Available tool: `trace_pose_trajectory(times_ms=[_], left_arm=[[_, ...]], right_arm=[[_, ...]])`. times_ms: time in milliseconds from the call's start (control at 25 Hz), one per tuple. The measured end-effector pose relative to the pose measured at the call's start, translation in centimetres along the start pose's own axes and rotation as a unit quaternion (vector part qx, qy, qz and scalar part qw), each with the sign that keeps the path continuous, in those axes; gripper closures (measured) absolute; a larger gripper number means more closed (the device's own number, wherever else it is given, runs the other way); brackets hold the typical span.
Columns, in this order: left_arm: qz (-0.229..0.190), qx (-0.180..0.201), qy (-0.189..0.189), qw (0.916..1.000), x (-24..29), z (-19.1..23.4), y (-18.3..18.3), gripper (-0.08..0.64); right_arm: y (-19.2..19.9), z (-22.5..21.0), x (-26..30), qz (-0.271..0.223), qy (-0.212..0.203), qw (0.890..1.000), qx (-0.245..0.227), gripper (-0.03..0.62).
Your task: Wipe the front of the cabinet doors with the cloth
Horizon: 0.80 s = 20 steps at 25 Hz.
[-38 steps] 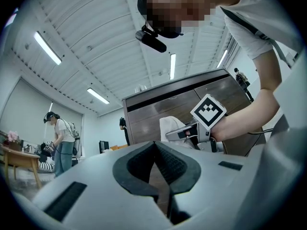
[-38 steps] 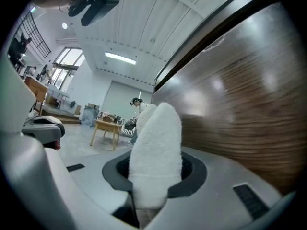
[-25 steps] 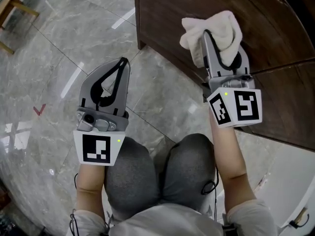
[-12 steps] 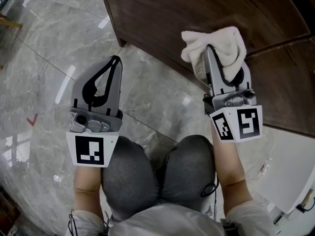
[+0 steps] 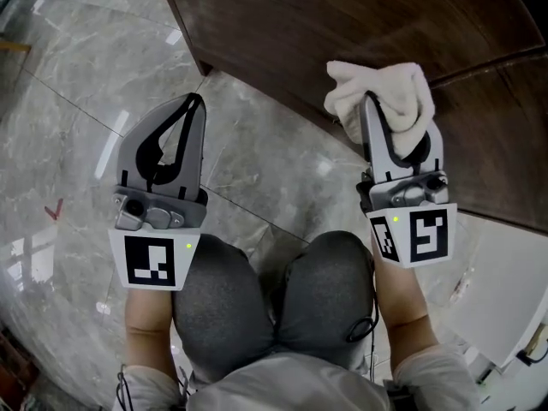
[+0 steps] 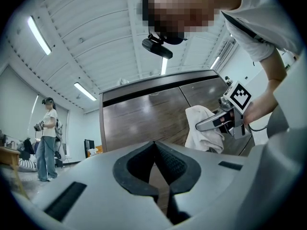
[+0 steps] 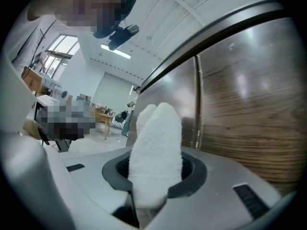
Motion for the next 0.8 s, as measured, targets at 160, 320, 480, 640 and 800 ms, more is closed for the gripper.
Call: trace_pose_trajectory(times_ms=[160,320,480,640,800], left_arm=[[0.007,0.004,-0.026,0.9996,-1.6,1.8,0.5,0.541],[0.01,0.005,-0.056,0.9984,-3.7,4.3,0.6,0.541],[0.025,0.02,-0.074,0.9967,-5.7,6.2,0.9,0.541],[0.047,0.033,-0.081,0.9951,-7.9,8.1,2.2,0.541],[0.069,0.036,-0.098,0.9921,-9.5,9.4,3.6,0.541]], right_arm=[[-0.1,4.6,2.0,-0.005,-0.059,0.998,-0.004,0.456],[0.5,9.1,5.9,-0.002,-0.131,0.99,0.044,0.456],[1.0,12.5,10.0,0.002,-0.167,0.985,0.046,0.456],[2.2,15.8,13.9,0.009,-0.173,0.985,0.011,0.456],[3.6,18.0,18.2,0.01,-0.172,0.985,0.006,0.456]])
Point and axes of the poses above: the fingertips, and each gripper's own axes: x forward along the fingers, z to its left, y out of its underside, the point moved 1 cm from there along -x, backward along the fingers, and after that the axes turned 4 degrees about z, right-handed, at the moved point
